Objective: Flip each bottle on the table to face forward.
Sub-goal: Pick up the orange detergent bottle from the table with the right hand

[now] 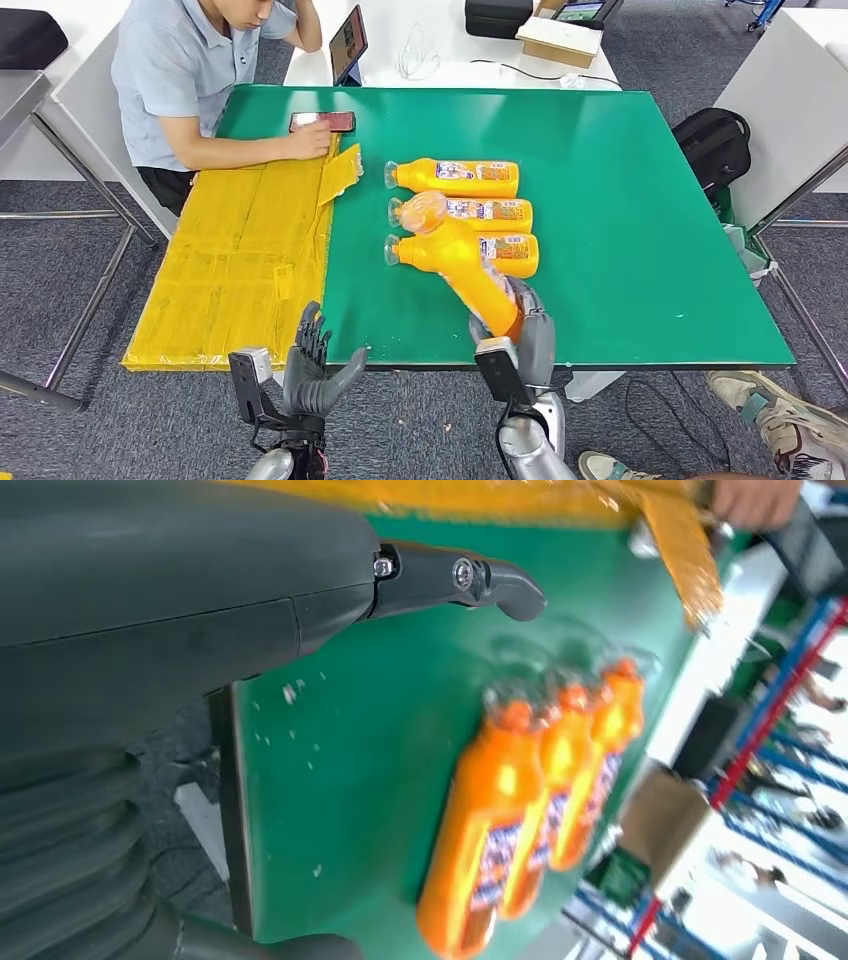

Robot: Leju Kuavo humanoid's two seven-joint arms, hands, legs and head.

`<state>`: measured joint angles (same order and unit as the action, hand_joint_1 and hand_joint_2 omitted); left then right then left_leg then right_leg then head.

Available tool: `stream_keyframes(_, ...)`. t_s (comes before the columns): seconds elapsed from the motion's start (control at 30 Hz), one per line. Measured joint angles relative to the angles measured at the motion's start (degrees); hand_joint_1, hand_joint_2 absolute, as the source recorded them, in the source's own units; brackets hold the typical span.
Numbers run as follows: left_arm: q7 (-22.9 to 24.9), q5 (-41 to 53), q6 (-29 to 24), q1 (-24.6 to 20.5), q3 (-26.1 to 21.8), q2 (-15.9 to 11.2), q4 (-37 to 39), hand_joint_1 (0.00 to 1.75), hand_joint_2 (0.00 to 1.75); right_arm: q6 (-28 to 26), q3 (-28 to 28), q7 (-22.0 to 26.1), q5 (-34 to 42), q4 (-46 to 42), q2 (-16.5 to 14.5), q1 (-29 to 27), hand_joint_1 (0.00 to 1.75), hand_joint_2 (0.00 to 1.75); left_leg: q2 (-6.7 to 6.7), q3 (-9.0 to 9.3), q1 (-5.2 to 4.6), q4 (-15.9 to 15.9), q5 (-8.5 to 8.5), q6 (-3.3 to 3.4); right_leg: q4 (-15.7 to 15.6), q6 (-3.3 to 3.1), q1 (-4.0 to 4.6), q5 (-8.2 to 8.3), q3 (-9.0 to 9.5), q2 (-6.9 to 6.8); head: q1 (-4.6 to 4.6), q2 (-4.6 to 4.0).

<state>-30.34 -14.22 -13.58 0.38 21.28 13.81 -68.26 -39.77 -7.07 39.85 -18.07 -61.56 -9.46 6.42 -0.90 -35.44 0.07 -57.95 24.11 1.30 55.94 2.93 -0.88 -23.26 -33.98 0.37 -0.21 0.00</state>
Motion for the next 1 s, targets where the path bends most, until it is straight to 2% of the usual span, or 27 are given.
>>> stream_keyframes(0.1, -2.19, 3.51, 1.26, 0.02, 1.31, -0.39, -1.06, 0.0, 1.75, 0.67, 0.13, 0.11, 2.36, -1.8, -0.32, -0.35, 1.7, 1.75, 0.0, -0.06, -0.02, 0.0, 0.01, 0.01, -0.01, 0.0, -0.02, 0.0, -0.04, 0.0, 0.0, 0.0)
stream_keyframes(0.23, -5.71, 10.64, -0.27, 0.16, 3.17, -0.7, -3.17, 0.0, 1.75, 2.39, -1.28, 0.15, 1.99, -1.81, -0.9, -0.34, 1.75, 1.75, 0.0, -0.07, -0.01, 0.0, 0.02, 0.01, -0.01, 0.0, -0.01, 0.0, -0.06, 0.0, -0.01, 0.0)
stream_keyframes(0.47, -6.36, 12.93, -0.79, -0.13, 4.48, -0.65, -4.15, 0.0, 1.75, 0.89, -10.2, 0.17, -3.63, 0.77, -2.97, -0.25, 1.75, 1.75, 0.0, -0.08, 0.08, 0.0, 0.01, 0.0, 0.01, -0.02, 0.09, -0.02, -0.12, 0.0, -0.01, 0.0)
stream_keyframes(0.53, -5.09, 11.28, 0.71, -0.47, 4.49, -0.62, -4.11, 0.0, 1.75, 0.4, -12.76, 0.17, -6.4, 1.59, -3.43, -0.36, 1.75, 1.75, 0.0, -0.08, 0.08, 0.0, 0.01, 0.0, 0.01, -0.03, 0.08, -0.02, -0.12, 0.0, -0.01, 0.0)
stream_keyframes(0.7, 1.37, 0.15, 10.05, -0.53, 4.01, -0.51, -3.84, 0.0, 1.75, -0.13, -15.39, -0.16, -15.61, 1.28, -4.87, -1.28, 1.75, 1.75, 0.0, -0.11, 0.04, 0.0, 0.01, 0.0, -0.01, -0.03, 0.05, -0.02, -0.16, 0.0, 0.01, 0.0)
stream_keyframes(0.83, 0.49, -1.83, 11.67, -0.56, 4.04, -0.42, -3.93, 0.0, 1.75, -0.16, -16.84, -0.19, -16.52, 0.89, -5.54, -1.59, 1.75, 1.75, 0.01, -0.14, 0.01, 0.0, 0.01, 0.0, -0.01, -0.02, 0.01, -0.01, -0.18, 0.0, 0.01, 0.0)
stream_keyframes(1.0, -1.79, -4.45, 12.47, -0.57, 5.01, -0.52, -5.33, 0.0, 1.75, -0.16, -18.93, -0.16, -13.94, 2.02, -5.18, -0.8, 1.75, 1.75, 0.01, -0.15, 0.01, 0.0, 0.01, 0.0, -0.01, -0.02, 0.0, -0.01, -0.19, 0.0, 0.02, 0.0)
